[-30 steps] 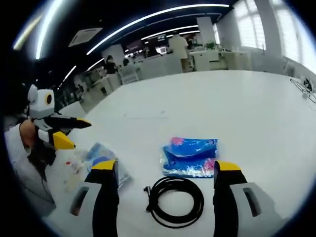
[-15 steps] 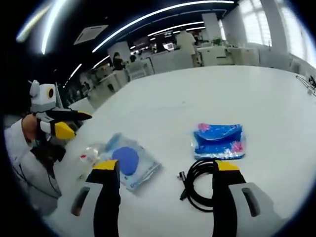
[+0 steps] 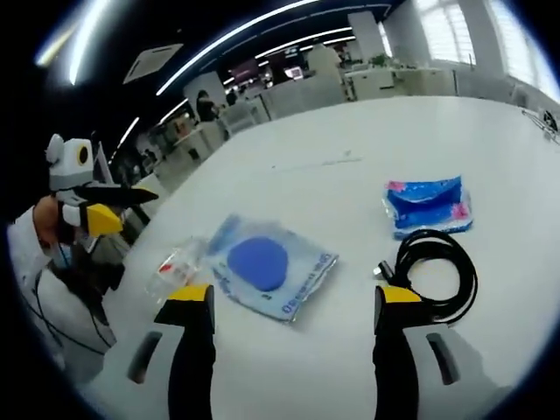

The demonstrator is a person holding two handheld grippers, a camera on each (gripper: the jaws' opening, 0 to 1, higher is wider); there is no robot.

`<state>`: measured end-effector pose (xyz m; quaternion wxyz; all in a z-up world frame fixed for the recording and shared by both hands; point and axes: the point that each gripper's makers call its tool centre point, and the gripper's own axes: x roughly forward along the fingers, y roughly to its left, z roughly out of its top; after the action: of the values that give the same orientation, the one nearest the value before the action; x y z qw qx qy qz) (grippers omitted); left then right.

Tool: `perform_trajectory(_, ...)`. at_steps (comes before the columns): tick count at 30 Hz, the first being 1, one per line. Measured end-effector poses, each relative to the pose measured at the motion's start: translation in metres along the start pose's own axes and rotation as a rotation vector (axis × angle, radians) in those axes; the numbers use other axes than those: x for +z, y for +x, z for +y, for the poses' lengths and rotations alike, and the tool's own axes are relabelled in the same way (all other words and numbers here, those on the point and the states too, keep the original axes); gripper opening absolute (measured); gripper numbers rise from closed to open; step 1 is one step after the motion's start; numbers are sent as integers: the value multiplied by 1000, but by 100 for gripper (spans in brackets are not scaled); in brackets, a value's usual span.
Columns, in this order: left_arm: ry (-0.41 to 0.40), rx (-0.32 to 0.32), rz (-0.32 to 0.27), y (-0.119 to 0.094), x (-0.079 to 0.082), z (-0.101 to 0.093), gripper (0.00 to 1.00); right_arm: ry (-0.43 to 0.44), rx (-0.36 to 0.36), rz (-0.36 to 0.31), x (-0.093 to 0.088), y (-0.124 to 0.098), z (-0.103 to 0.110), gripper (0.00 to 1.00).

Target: Arrange the tabletop items into an orderly group along one side of the table until the central work area is clear of visible clutter.

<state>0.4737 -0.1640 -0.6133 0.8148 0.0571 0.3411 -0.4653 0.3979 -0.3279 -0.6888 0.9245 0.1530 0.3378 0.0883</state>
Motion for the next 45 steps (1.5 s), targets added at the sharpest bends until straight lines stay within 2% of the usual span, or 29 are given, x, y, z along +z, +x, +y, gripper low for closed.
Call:
perform_trajectory(7, 15, -24, 20, -4, -7, 15, 84, 57, -27, 15, -19, 14, 11, 66)
perform_trajectory(17, 24, -61, 37, 6, -14, 29, 83, 175, -94, 18, -35, 37, 5, 46)
perform_trajectory(20, 25, -64, 47, 13, -16, 35, 83, 190, -108, 46, -43, 41, 2, 36)
perform_trajectory(22, 17, -68, 51, 17, -18, 39, 83, 205, -110, 25, -41, 43, 0, 33)
perform_trajectory(25, 19, -69, 56, 23, -19, 43, 82, 207, -117, 36, -42, 45, -4, 27)
perform_trajectory(32, 18, -80, 68, 35, -21, 43, 82, 224, -109, 53, -45, 50, -8, 5)
perform_trajectory(37, 21, -84, 75, 43, -22, 45, 81, 223, -120, 64, -48, 52, -10, 0)
perform_trajectory(45, 36, -84, 91, 59, -18, 48, 79, 215, -125, 70, -48, 54, -12, 0)
